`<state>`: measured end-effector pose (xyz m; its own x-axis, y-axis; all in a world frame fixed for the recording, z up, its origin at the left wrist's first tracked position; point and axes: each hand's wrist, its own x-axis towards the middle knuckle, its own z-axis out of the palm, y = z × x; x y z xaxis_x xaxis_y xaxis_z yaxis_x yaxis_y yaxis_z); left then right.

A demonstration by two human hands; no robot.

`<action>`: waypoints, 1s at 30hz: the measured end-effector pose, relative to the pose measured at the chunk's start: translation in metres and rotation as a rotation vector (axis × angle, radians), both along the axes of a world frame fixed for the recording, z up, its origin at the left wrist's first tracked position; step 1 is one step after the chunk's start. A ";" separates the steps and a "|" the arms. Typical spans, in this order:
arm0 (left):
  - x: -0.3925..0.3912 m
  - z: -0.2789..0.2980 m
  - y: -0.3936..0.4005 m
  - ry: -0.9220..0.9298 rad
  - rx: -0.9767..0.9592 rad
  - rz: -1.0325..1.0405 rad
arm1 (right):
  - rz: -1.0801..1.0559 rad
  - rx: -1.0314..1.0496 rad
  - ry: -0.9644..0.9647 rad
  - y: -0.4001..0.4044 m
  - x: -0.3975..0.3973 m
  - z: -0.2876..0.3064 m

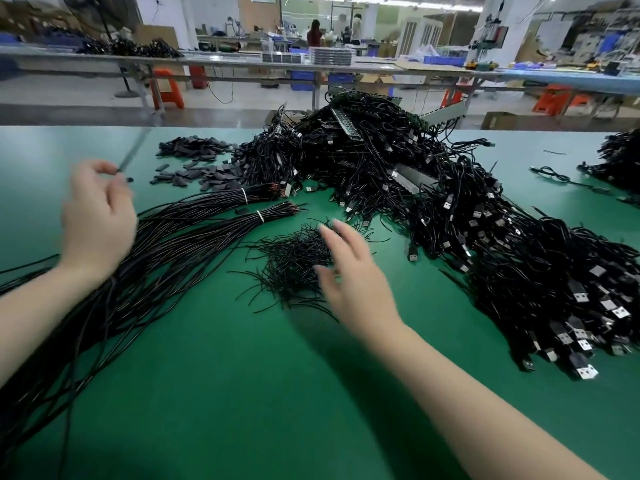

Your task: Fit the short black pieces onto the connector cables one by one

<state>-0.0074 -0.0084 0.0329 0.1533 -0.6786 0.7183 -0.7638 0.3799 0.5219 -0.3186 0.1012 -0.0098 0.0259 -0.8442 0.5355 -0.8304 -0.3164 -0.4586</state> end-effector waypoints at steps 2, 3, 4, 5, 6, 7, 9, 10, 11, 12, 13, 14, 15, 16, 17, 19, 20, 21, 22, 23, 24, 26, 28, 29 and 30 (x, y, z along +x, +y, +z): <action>-0.017 -0.005 0.024 -0.143 -0.006 -0.174 | 0.221 -0.026 0.055 -0.008 0.052 0.028; -0.025 -0.008 0.035 -0.223 -0.012 -0.213 | 0.288 -0.028 0.104 -0.012 0.075 0.038; -0.031 -0.010 0.044 -0.260 -0.023 -0.229 | 0.322 -0.006 0.166 -0.015 0.094 0.048; -0.034 -0.012 0.051 -0.251 -0.019 -0.236 | 0.327 0.005 0.247 -0.018 0.105 0.058; -0.033 -0.013 0.056 -0.235 0.004 -0.257 | 0.304 -0.012 0.341 -0.021 0.109 0.069; -0.029 -0.015 0.060 -0.243 0.039 -0.298 | 0.259 -0.061 0.428 -0.026 0.107 0.080; -0.015 -0.020 0.062 -0.319 0.157 -0.407 | 0.160 -0.175 0.518 -0.033 0.089 0.105; -0.006 -0.023 0.063 -0.333 0.226 -0.452 | 0.136 -0.208 0.494 -0.036 0.077 0.120; 0.004 -0.026 0.064 -0.323 0.289 -0.480 | 0.117 -0.238 0.450 -0.037 0.063 0.136; 0.014 -0.030 0.066 -0.304 0.344 -0.487 | 0.083 -0.266 0.400 -0.036 0.049 0.151; 0.024 -0.033 0.068 -0.283 0.393 -0.487 | 0.034 -0.294 0.337 -0.034 0.032 0.164; 0.035 -0.037 0.068 -0.279 0.446 -0.481 | -0.024 -0.320 0.260 -0.033 0.015 0.176; 0.043 -0.042 0.069 -0.291 0.503 -0.477 | -0.092 -0.338 0.179 -0.029 -0.004 0.185; 0.050 -0.045 0.070 -0.315 0.558 -0.471 | -0.166 -0.349 0.116 -0.025 -0.024 0.192; 0.056 -0.047 0.070 -0.334 0.603 -0.467 | -0.239 -0.358 0.080 -0.020 -0.043 0.194; 0.059 -0.045 0.072 -0.333 0.672 -0.476 | -0.386 -0.359 0.092 -0.004 -0.079 0.190; 0.058 -0.042 0.072 -0.308 0.707 -0.499 | -0.452 -0.366 0.099 0.003 -0.101 0.184; 0.057 -0.041 0.071 -0.289 0.742 -0.517 | -0.518 -0.374 0.089 0.012 -0.121 0.175; 0.057 -0.041 0.068 -0.287 0.759 -0.535 | -0.581 -0.357 0.059 0.024 -0.139 0.164; 0.056 -0.040 0.066 -0.286 0.765 -0.539 | -0.643 -0.312 0.053 0.037 -0.154 0.151; 0.056 -0.037 0.063 -0.263 0.761 -0.542 | -0.695 -0.245 0.120 0.053 -0.168 0.135; 0.053 -0.030 0.059 -0.036 0.747 -0.527 | -0.760 -0.003 0.334 0.088 -0.198 0.092; 0.048 -0.022 0.053 0.223 0.691 -0.488 | -0.751 0.251 0.473 0.121 -0.214 0.046; 0.039 -0.017 0.048 0.289 0.648 -0.468 | -0.747 0.325 0.496 0.134 -0.213 0.025; 0.027 -0.011 0.045 0.364 0.618 -0.464 | -0.727 0.368 0.478 0.142 -0.207 0.010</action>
